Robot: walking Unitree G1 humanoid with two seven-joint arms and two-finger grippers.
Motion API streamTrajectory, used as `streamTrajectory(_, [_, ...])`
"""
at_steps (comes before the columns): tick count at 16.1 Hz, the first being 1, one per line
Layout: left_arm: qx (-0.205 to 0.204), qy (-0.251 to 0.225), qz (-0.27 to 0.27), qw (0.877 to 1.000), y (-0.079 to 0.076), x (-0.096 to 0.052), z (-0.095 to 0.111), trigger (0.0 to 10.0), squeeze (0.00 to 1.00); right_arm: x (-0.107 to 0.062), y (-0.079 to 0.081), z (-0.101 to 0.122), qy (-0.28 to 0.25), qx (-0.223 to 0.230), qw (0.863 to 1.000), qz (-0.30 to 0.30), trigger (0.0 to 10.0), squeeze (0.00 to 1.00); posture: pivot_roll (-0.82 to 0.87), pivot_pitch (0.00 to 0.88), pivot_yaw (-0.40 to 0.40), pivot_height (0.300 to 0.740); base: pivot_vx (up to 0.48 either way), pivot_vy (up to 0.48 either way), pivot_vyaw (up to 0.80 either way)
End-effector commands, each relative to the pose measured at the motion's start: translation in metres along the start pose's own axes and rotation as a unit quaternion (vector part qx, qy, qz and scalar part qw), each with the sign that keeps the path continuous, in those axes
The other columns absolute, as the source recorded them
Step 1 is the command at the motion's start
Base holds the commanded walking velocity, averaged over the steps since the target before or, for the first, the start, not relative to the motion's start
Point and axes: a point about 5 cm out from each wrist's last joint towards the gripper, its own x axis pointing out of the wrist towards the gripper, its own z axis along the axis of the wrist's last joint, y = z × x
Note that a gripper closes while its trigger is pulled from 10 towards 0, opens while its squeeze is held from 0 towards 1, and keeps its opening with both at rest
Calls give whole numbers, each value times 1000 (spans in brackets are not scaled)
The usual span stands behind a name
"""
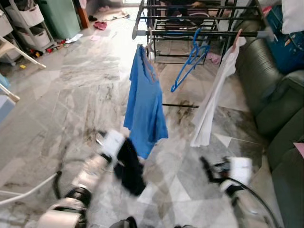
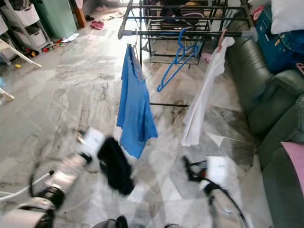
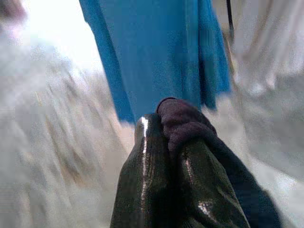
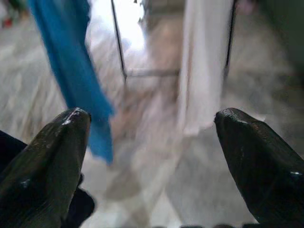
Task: Hang hanger
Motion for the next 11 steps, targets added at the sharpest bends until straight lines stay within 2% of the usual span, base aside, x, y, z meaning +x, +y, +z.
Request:
streamTrajectory(1, [10, -20, 12, 1000, 4, -8, -3, 10000, 0, -7, 0, 5, -7, 6, 1000, -7, 10000, 0, -216, 128, 75, 740, 0, 0, 0])
streamTrajectory(2, [17, -15, 42, 999, 7, -21, -17, 10000, 0, -22, 4, 3, -4, -31, 1000, 4, 10000, 0, -216, 128, 75, 740, 0, 0, 0])
streamTrajectory(3, [16, -12, 51, 998, 7, -24, -21, 10000, 0, -25, 6, 2, -2, -47, 999, 8, 10000, 0, -210, 135, 69, 740, 0, 0, 0])
streamTrajectory(4, [28, -25, 65, 997, 3, -45, -33, 10000, 0, -44, 12, 1, 9, -66, 998, 16, 10000, 0, -200, 147, 66, 740, 0, 0, 0])
streamTrajectory(5, [23, -26, 69, 997, 2, -48, -35, 10000, 0, -45, 12, 1, 11, -67, 998, 15, 10000, 0, -200, 147, 66, 740, 0, 0, 0])
streamTrajectory(6, [29, -39, 104, 993, 4, -63, -36, 10000, 0, -49, 11, 4, 8, -85, 996, 20, 10000, 0, -181, 157, 66, 740, 0, 0, 0])
streamTrajectory(7, [22, -37, 141, 989, 7, -73, -37, 10000, 0, -50, 11, 7, 11, -74, 997, 17, 10000, 0, -166, 169, 65, 740, 0, 0, 0])
streamTrajectory(9, [16, -31, 166, 986, 9, -84, -40, 10000, 0, -48, 12, 14, 7, -91, 996, 21, 10000, 0, -146, 197, 56, 740, 0, 0, 0])
streamTrajectory(10, [15, -27, 167, 986, 2, -93, -43, 10000, 0, -46, 13, 19, -2, -103, 994, 20, 10000, 0, -142, 209, 55, 740, 0, 0, 0])
streamTrajectory(11, [17, -25, 158, 987, -7, -97, -42, 10000, 0, -47, 13, 16, 10, -113, 993, 25, 10000, 0, -146, 204, 59, 740, 0, 0, 0])
